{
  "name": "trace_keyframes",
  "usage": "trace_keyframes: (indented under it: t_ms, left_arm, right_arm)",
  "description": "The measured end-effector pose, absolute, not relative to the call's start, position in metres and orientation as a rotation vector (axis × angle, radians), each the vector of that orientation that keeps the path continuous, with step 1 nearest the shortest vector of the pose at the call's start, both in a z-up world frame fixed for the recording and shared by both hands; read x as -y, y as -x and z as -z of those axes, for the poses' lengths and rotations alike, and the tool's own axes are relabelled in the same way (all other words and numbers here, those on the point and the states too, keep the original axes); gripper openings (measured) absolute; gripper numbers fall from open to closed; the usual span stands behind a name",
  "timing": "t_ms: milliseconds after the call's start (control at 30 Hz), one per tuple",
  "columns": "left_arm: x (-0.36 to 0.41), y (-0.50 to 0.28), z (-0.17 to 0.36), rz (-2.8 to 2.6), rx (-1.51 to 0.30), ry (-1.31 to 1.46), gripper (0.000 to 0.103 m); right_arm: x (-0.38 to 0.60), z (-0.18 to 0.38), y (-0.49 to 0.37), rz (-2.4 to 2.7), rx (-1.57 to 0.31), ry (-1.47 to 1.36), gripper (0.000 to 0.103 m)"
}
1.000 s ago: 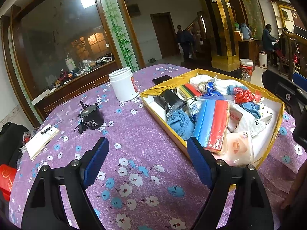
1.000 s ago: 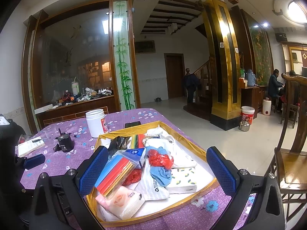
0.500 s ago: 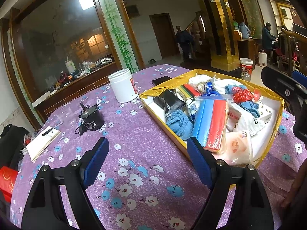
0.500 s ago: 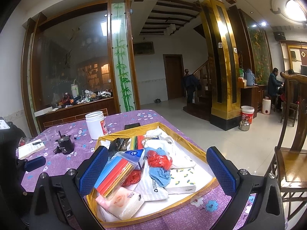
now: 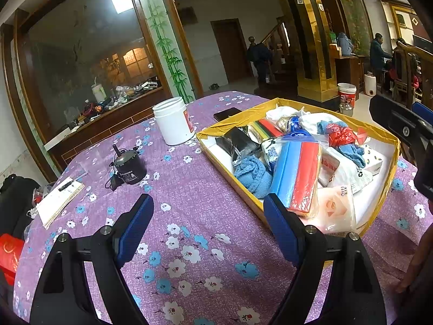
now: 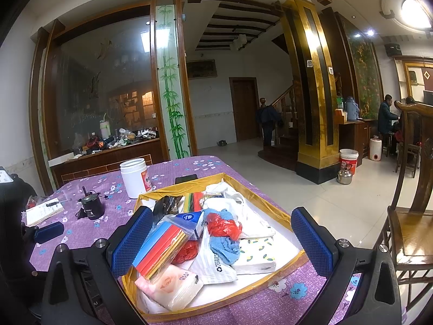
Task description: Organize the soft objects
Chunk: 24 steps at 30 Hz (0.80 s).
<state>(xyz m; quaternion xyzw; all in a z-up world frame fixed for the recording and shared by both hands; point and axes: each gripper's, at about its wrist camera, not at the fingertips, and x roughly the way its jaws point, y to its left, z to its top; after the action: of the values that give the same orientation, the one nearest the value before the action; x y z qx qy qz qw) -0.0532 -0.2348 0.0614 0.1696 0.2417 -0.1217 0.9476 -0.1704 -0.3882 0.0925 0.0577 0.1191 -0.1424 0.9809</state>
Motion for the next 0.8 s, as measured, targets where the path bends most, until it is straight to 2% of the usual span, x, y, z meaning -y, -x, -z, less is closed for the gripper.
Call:
trace_keyframes:
  t_ms: [800]
  left_arm:
    - [0.2328,0.0523,-0.061,0.28,-0.516,-0.33,0.083]
  right_arm:
    - [0.3878,-0.095,0.1726,0.29,-0.235,-0.123,0.103]
